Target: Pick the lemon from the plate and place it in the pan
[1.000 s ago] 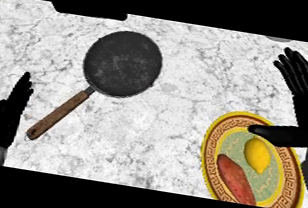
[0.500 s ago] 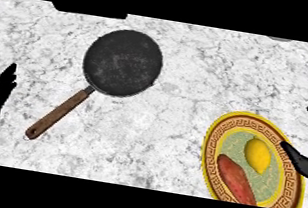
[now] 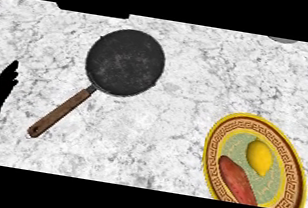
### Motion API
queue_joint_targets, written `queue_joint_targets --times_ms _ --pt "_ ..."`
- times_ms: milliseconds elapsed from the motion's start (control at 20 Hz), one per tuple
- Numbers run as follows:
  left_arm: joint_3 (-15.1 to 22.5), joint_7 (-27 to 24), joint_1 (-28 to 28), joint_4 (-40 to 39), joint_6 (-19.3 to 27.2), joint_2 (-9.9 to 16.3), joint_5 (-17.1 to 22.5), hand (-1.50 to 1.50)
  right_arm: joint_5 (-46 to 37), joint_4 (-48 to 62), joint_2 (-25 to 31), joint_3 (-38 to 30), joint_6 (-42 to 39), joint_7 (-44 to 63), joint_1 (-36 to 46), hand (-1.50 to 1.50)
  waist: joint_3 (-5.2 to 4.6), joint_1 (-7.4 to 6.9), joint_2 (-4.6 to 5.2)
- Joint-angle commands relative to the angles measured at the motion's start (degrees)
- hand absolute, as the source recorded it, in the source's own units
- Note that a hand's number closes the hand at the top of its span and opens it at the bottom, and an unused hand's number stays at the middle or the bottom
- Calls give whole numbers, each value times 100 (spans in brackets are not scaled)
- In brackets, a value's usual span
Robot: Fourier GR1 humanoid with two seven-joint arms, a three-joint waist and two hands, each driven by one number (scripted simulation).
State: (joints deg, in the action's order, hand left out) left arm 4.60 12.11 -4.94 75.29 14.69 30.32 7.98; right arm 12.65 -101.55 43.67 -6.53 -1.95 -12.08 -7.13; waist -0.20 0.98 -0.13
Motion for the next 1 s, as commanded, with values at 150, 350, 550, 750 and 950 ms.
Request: queue_joint_targets --times_ms 150,350,550,750,950 --pt "33 44 -109 -2 -105 -4 -43 0 -1022 -933 1529 416 -403 2083 248 -150 -15 -134 12" --pt "36 243 -367 -28 -202 -11 -41 0 -1330 -1300 1841 951 -778 3201 633 -150 1 -189 28" --pt "-63 37 -62 66 -224 -23 -51 0 -1677 -1674 1861 1522 -1138 4007 754 -150 10 -212 18" --pt "-202 -117 -149 -195 -481 37 12 0 -2409 -1248 1263 2559 -1245 4472 1262 -150 14 -317 51" --pt "-138 156 -609 -271 -217 -248 -304 0 -2641 -712 628 2768 -1656 4821 1879 -150 18 -197 39"
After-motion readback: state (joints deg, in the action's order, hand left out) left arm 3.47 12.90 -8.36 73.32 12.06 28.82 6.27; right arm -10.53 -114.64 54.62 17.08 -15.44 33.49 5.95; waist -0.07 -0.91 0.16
